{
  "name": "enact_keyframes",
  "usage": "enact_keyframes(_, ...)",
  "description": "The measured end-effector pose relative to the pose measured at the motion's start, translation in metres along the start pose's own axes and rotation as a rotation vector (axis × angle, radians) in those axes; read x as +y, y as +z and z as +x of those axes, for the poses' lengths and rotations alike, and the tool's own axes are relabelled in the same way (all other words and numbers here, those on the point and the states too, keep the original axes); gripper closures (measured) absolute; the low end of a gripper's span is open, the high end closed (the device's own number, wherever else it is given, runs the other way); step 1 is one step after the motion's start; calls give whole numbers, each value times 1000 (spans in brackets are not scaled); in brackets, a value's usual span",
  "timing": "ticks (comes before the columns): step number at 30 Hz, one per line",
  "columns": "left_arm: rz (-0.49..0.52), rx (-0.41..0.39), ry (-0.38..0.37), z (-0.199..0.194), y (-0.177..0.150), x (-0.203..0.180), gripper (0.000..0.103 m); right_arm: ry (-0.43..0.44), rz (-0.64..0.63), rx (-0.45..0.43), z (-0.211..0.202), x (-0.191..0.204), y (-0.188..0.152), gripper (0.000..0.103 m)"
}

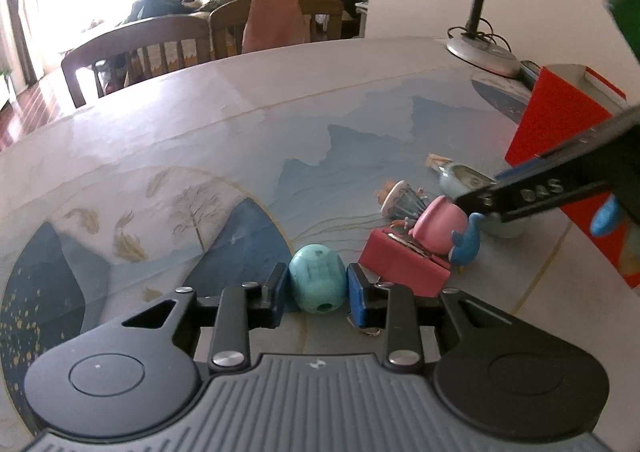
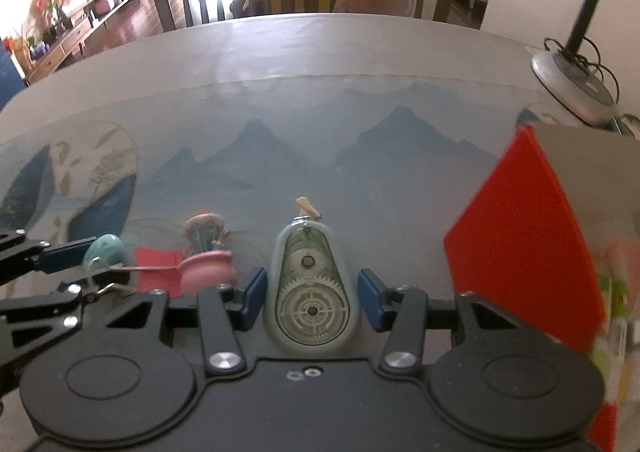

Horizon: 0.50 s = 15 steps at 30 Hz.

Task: Organize rigid objects
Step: 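Close the left tool on the teal egg eraser while the right tool grasps the correction tape, then carry the teal eraser and correction tape with both tools over the red box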

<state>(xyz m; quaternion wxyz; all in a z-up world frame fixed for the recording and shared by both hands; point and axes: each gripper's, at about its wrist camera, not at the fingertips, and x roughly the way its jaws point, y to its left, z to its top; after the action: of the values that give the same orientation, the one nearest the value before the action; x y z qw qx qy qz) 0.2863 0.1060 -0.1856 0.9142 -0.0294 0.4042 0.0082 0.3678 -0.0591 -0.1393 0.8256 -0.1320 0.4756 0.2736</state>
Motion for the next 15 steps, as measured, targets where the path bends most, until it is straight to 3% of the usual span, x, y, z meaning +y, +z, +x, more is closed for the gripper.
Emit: enact_keyframes(15,-107,2,-25,-63,-5,6,72,82,0,-56,-96,0,-31,54)
